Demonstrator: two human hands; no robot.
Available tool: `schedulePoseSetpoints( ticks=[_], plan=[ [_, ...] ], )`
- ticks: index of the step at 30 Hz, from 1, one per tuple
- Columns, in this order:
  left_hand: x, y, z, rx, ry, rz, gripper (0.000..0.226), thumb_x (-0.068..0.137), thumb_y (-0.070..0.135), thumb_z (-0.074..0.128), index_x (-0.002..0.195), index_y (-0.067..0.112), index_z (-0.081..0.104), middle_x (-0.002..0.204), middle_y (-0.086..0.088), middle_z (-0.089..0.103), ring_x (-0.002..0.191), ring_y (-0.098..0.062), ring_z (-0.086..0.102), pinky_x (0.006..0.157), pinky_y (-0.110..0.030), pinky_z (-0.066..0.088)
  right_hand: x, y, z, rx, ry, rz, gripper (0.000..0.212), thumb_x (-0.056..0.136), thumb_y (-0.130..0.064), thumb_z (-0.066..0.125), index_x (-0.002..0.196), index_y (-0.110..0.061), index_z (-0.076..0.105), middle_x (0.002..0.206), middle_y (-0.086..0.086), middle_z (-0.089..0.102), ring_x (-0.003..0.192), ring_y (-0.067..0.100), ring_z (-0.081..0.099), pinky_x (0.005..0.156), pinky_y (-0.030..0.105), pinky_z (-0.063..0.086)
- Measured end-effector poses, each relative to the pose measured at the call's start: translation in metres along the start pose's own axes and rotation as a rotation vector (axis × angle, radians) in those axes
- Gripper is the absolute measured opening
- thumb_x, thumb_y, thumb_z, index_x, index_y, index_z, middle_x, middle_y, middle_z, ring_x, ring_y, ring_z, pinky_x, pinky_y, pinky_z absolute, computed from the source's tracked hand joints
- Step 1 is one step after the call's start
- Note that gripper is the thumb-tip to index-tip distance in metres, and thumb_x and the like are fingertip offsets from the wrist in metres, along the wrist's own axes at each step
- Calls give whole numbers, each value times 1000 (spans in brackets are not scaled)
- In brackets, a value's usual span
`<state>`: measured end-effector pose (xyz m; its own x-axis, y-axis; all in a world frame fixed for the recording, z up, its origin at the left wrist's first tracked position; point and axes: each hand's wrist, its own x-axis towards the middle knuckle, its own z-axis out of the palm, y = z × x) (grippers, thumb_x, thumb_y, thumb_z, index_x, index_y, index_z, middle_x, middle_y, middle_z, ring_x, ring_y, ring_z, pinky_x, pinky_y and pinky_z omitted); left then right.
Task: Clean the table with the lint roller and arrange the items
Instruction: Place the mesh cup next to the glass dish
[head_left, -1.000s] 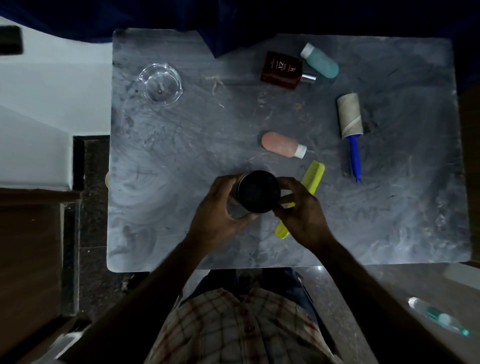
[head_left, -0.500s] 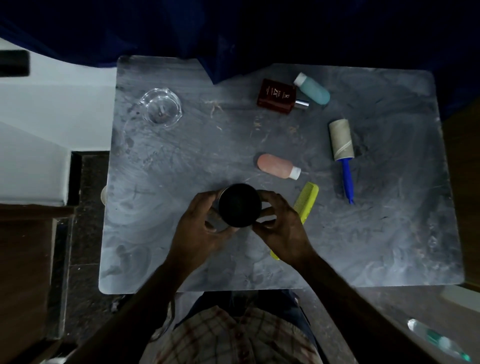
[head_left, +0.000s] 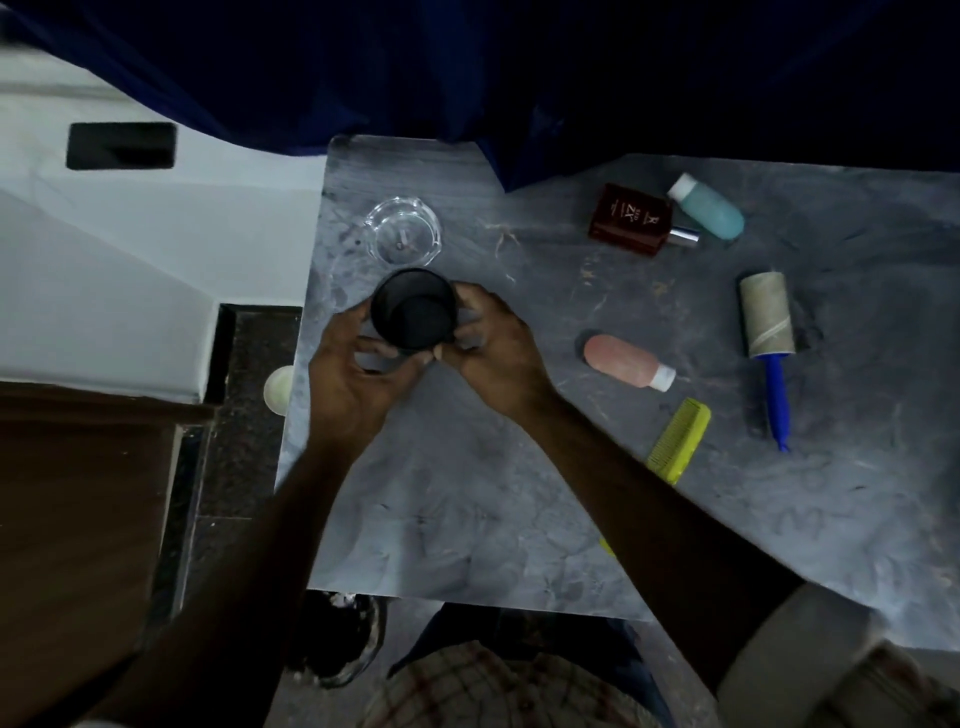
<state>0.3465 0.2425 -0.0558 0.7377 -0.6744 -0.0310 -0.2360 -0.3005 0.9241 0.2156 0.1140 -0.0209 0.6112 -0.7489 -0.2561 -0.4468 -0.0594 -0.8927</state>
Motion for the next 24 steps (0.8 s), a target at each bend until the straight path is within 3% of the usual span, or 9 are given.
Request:
schedulePoseSetpoints(
  ticks=[4,8,13,19,24],
  plan=[
    [17,-14,-7,-18,25,-48,79,69,49,97,138,29,64,120,12,74,90,-5,71,79,-26,61,21,-6,17,-43,-36,4,70,76,-11,78,140,-26,54,132,1,62,97,17,71,91,40,60],
    [27,-23,-8,29,65,-30,82,69,47,97,139,19,65,127,-4,74,84,2,71,75,-10,54,33,-11,26,-67,-53,-4,72,76,-10,78,141,-27,52,133,3,60,100,18,71,90,41,61],
    [29,-24,-9,34,72,-31,77,72,34,100,138,13,66,128,-11,74,83,6,70,74,-6,52,41,-15,31,-81,-63,20,72,74,-11,79,140,-25,53,132,4,60,101,19,71,91,43,60],
    [28,-18,-8,102,93,-53,75,70,45,99,134,25,66,124,2,74,85,9,72,71,-2,50,43,-13,30,-59,-82,66,74,75,-10,79,142,-26,52,130,4,63,101,19,71,91,44,61],
    [23,-13,-4,12,102,-68,77,65,51,97,131,30,65,117,22,70,83,-6,75,70,-16,59,43,-13,25,-77,-94,81,73,76,-8,77,142,-26,52,132,4,63,102,15,71,94,39,60]
  ],
)
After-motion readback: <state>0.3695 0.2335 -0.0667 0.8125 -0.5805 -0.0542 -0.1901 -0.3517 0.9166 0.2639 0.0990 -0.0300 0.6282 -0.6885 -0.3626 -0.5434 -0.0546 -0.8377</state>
